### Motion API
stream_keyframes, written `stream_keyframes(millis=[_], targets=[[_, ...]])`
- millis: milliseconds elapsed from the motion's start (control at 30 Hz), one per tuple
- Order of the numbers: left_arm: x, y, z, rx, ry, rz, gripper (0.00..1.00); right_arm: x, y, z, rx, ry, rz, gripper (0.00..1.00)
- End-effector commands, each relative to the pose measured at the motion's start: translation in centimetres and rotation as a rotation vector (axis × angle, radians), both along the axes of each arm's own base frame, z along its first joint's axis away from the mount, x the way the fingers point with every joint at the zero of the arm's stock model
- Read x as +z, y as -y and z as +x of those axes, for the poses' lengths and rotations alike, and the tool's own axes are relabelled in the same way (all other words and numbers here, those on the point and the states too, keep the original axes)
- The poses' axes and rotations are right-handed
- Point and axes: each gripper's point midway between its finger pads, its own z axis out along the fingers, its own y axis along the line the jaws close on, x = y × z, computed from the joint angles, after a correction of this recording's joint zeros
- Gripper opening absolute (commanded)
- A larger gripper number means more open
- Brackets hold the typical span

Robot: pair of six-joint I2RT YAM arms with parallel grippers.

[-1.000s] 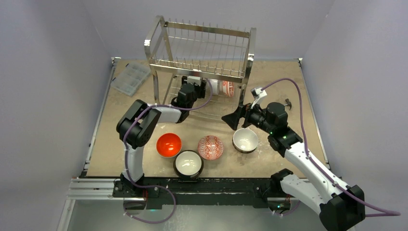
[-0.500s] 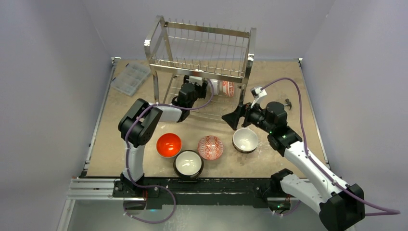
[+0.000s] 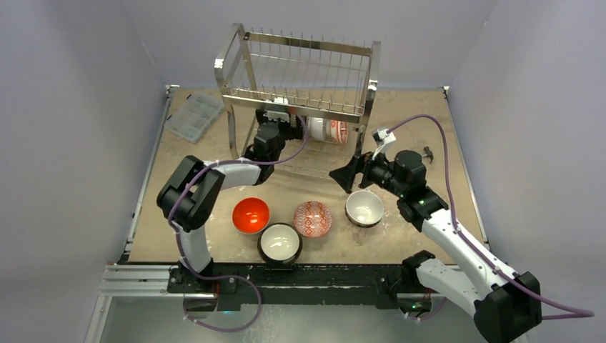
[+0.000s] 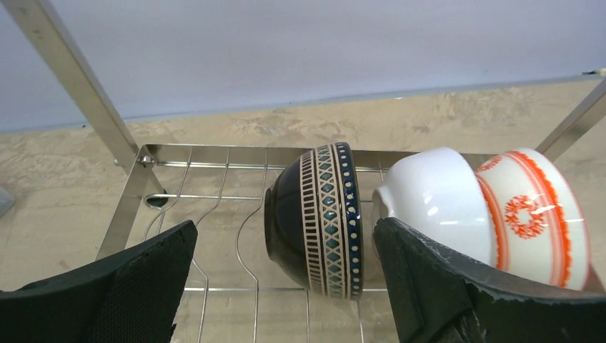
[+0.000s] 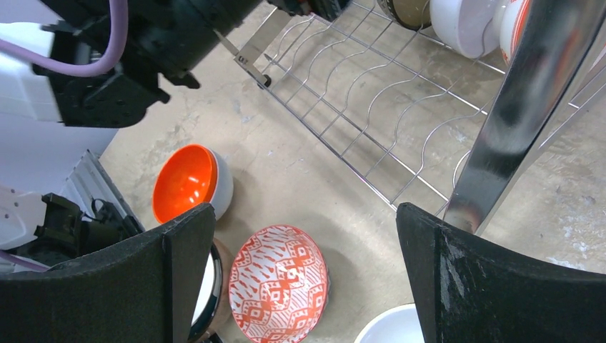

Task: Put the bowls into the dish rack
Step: Place the bowl in the dish rack.

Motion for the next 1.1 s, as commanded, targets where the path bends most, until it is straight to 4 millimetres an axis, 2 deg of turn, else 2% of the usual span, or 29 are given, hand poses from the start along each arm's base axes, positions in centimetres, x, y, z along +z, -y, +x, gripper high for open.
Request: stream_keyframes(millis=[0,300,367,600,833,933,1067], targets=[[3.7,-0.5,-1.8,-0.02,0.061,-0.144,0.94,2.6,-0.6,0.4,0.021,0.062,0.031,0.99],[3.8,-0.1,-6.8,-0.135,0.013,-0.387,0.93,2.8,-1.0,0.1,0.047,0.057,0.054,0.99],[3.8,0.7,-8.0,-0.196,-0.001,-0.411,0.93,2.8,-1.1,0.1,0.05,0.057,0.058,0.99],[2.7,3.7,-12.1,-0.381,-0.051,-0.397,0.93,3.1,-1.2,-0.2,0.057,0.058,0.073,0.99],[2.4,6.4,-18.1,-0.567,-0.055,-0.3,0.92,2.9,-1.0,-0.5,0.057,0.051,0.077,0.99],[2.3,6.1,-20.2,-0.607,-0.089,-0.293,0.92,2.8,-0.9,-0.7,0.054,0.052,0.076,0.99],[2.2,4.0,-22.0,-0.582,-0.103,-0.293,0.92,2.1,-0.8,-1.0,0.054,0.041,0.076,0.99]])
